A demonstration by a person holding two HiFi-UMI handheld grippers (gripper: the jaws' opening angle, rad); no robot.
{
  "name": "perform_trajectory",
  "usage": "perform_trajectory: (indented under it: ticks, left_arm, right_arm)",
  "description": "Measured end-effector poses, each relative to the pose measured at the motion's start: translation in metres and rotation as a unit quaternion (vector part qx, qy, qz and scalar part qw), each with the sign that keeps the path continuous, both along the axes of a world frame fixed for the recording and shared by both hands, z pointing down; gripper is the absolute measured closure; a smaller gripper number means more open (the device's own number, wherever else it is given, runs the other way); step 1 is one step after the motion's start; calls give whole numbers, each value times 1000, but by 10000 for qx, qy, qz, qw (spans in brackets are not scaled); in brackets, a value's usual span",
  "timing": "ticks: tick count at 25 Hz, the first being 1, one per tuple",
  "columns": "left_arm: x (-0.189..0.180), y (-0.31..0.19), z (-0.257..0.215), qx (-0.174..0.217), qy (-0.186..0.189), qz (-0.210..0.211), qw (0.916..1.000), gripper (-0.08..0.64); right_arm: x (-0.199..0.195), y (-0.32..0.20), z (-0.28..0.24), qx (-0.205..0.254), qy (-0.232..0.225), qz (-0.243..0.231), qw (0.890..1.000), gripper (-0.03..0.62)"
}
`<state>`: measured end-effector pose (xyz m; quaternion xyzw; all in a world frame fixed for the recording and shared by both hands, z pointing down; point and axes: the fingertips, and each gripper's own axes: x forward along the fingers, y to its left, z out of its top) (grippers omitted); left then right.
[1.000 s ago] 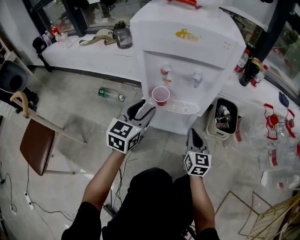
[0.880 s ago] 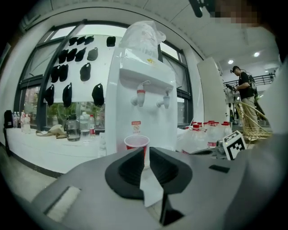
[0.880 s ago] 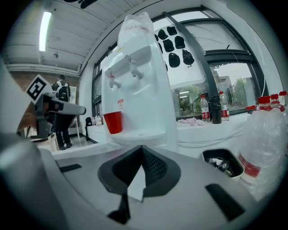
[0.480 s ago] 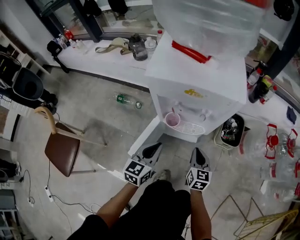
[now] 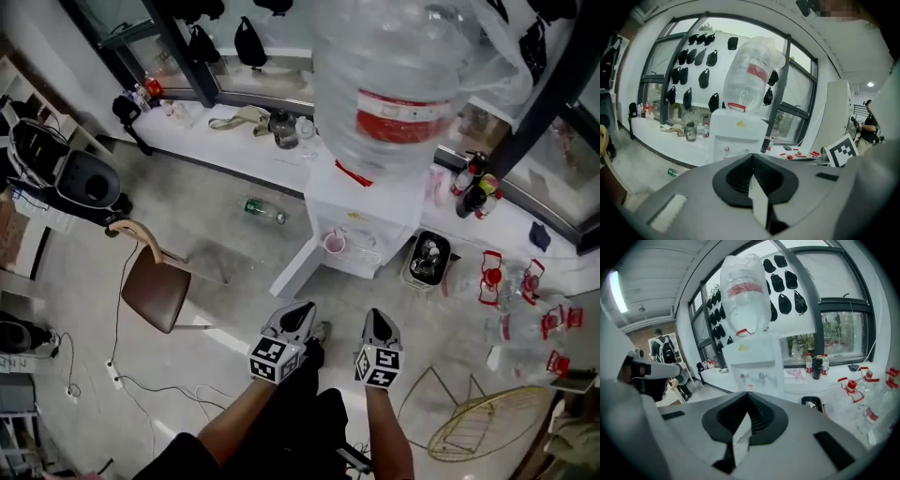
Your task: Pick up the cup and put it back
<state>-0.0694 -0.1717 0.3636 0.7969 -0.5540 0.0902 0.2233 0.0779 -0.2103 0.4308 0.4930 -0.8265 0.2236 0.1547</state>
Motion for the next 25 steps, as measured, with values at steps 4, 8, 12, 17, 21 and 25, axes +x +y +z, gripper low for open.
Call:
perform_trajectory:
  ticks: [4, 8, 12, 17, 21, 25]
  left_arm:
    - [4, 55, -83, 65, 17, -144, 9999, 554]
    - [12, 103, -155, 180, 100, -200, 9996, 554]
    - [18, 135, -215, 385, -26, -163, 9991, 554]
    - [19, 161, -264, 643, 86, -27, 9979, 554]
    - [7, 185, -294, 864, 138, 30, 9962, 554]
    - [-1, 214, -305, 1077, 105, 247, 9938, 554]
  right_arm:
    - [4, 47, -91, 84, 18, -127, 9999, 597]
    - [16, 92, -170, 123, -102, -113, 9998, 597]
    - [23, 127, -237, 336, -152, -135, 9992, 598]
    - [14, 170, -303, 690, -197, -209, 9972, 598]
    - [-2, 200, -345, 959, -265, -130, 9950, 598]
    - [-19, 229, -368, 1192, -249, -51, 9925, 598]
